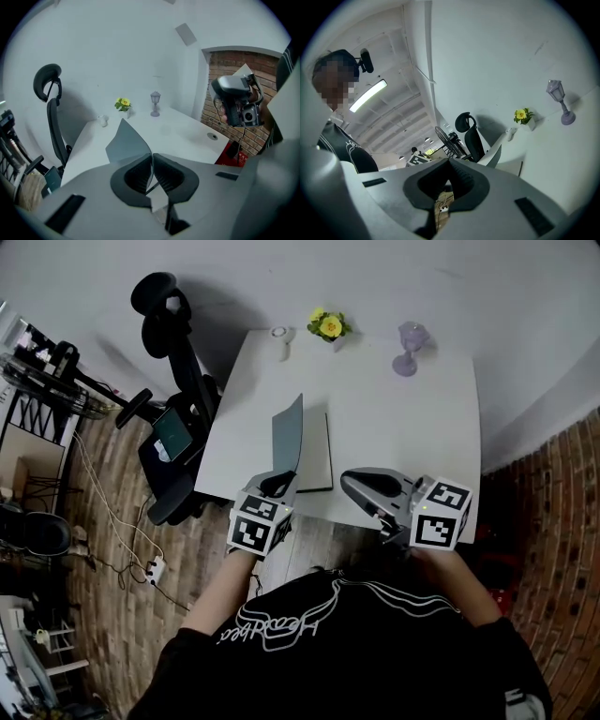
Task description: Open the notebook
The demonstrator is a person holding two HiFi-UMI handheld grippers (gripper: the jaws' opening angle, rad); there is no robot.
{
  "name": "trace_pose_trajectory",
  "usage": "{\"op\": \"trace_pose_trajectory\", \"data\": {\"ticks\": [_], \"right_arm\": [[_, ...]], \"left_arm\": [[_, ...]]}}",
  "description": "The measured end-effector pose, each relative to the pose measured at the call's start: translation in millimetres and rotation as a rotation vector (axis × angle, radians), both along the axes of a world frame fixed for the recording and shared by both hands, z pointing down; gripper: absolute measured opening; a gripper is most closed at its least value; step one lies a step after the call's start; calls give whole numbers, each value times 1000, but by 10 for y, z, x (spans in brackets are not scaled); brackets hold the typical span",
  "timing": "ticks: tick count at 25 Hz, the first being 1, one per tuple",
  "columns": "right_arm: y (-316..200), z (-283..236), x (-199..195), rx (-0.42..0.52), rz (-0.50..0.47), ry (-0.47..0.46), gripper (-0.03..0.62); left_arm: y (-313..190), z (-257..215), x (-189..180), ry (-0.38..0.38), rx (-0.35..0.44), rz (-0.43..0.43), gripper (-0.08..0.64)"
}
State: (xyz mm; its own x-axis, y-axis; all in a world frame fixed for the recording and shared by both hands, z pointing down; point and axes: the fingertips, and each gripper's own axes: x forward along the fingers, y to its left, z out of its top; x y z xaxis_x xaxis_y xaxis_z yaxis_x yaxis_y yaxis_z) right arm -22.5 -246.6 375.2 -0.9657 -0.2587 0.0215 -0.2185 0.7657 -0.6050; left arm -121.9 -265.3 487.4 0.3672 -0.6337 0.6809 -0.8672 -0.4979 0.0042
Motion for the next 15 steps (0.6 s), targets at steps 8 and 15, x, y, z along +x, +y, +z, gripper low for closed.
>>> {"op": "trace_pose_trajectory", "data": {"ticks": [8, 15], "right_arm": [[152, 22, -229, -10, 18, 39, 2], [245, -13, -394, 8, 38, 71, 2]], "left_arm": [[56, -154, -257, -21, 63, 19, 43], [103, -225, -516, 3, 83, 14, 43]]}}
